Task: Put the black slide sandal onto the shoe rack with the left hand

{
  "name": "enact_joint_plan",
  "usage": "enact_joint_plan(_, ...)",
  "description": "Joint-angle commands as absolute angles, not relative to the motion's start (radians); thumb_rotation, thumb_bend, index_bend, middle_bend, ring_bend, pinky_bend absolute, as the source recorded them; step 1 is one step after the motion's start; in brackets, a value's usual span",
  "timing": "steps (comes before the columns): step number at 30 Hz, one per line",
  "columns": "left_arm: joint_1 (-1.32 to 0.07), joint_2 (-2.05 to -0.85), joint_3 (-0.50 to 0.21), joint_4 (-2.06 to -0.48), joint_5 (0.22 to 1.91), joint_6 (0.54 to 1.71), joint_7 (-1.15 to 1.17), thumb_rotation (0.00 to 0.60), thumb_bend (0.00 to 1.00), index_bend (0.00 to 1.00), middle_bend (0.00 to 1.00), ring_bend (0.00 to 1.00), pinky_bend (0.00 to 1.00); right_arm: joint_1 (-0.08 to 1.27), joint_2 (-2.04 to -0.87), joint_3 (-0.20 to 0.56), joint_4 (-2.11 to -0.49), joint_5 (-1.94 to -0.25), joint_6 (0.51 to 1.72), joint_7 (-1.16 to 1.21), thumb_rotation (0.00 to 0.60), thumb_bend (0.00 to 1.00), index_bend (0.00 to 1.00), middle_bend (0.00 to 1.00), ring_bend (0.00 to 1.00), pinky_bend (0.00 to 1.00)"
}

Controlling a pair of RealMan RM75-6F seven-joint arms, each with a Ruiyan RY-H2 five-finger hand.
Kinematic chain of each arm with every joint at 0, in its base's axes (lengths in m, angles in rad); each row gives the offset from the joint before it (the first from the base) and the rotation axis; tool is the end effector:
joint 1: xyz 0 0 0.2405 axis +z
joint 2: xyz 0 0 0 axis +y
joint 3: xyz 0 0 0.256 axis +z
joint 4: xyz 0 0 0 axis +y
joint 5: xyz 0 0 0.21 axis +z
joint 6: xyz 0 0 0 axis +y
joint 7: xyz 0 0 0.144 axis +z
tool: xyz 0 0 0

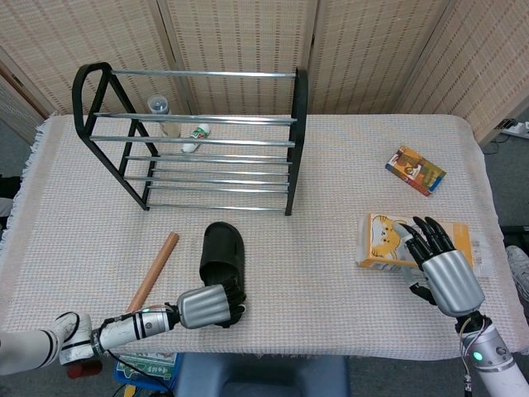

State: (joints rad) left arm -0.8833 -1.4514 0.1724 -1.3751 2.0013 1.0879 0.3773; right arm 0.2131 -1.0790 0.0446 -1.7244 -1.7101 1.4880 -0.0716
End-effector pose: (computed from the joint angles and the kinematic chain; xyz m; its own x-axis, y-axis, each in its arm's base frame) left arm -0.1340 0.2669 -0.0243 0.7442 -0.3447 0.5722 -0.0661 -0.8904 -0.4504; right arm -0.2391 -0.2069 0.1512 0.4050 0.0597 0.9124 -0.8526 -0.3357 0.4005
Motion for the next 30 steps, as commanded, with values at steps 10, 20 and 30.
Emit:
enact_joint_plan(10,-0.810,-1.358,0.128,-1.492,1.983,1.178,0.493,0.600,0.14,0.60,0.50,0.40,0.50,0.210,-1.074,0.042,-1.730,-1.725,1.500,-0.066,0.600,0.52,0.00,0.15,0.09,0.06)
enact_joint_plan(20,-0.817,-1.345,0.065,-1.523,1.962,1.147,0.551,0.600,0.14,0.60,0.50,0.40,0.51,0.205,-1.069,0.044,-1.725,-1.729,1.511,-0.055,0.600,0.52,0.00,0.15,0.09,0.06)
enact_joint_plan(30,-0.910,-1.423,-0.035,-1.379,1.872,1.000,0.541,0.600,0.14,0.60,0.50,0.40,0.51,0.193,-1.062,0.044,-1.715,-1.720,1.524,-0.041,0.600,0.52,0.00,0.15,0.09,0.06)
